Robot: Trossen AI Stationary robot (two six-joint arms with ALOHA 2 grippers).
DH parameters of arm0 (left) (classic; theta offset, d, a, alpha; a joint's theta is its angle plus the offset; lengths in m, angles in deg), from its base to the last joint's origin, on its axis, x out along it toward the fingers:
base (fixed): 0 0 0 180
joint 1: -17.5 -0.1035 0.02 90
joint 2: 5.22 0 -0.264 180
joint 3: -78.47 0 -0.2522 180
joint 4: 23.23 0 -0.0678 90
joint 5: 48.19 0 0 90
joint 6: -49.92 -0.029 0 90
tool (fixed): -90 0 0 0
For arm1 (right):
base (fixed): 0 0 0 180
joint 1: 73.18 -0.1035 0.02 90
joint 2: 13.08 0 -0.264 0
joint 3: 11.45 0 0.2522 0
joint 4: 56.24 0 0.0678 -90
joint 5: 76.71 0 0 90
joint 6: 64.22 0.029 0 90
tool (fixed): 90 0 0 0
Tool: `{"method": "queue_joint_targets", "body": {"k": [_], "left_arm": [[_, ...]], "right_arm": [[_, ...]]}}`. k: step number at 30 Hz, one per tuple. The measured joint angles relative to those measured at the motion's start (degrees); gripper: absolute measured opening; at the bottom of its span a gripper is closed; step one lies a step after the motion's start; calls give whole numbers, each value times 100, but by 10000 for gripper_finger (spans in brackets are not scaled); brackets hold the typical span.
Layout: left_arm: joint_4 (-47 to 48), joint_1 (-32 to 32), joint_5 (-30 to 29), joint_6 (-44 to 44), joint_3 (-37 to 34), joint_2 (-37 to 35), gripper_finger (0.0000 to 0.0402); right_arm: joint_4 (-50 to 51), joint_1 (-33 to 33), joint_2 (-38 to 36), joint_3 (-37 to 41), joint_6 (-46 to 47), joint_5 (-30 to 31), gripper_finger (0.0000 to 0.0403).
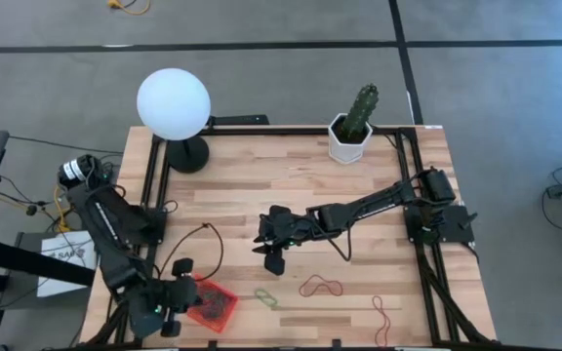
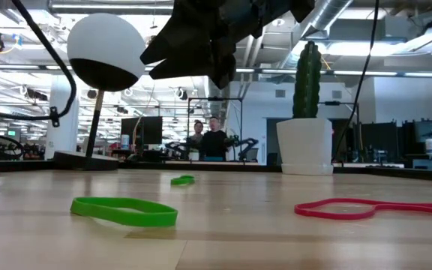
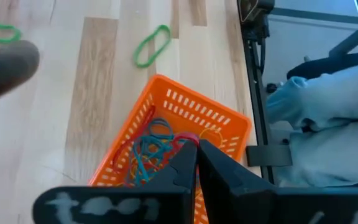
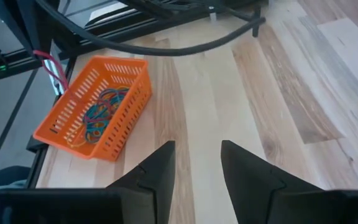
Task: Pick and place rubber bands into bin
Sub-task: Put the top red rubber band into the basket, then put the bottom red rubber band into the basket
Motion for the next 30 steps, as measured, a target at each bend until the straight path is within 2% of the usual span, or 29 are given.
{"method": "queue_joint_targets", "body": {"k": [5,15,26,30], "left_arm": [[-2,-148,72,-214,0,94,1],[-30,-264,43,-136,0,1211,25],[-61,-466,539,147,0,1492,91],[-173,-503,1308,159,28,1418,108]], "right_arm": [[0,0,0,0,-2,0,123],[0,0,0,2,-2,-1,123],[0,0,0,4,-2,-2,123],[2,0,0,7,-2,-2,123]]}}
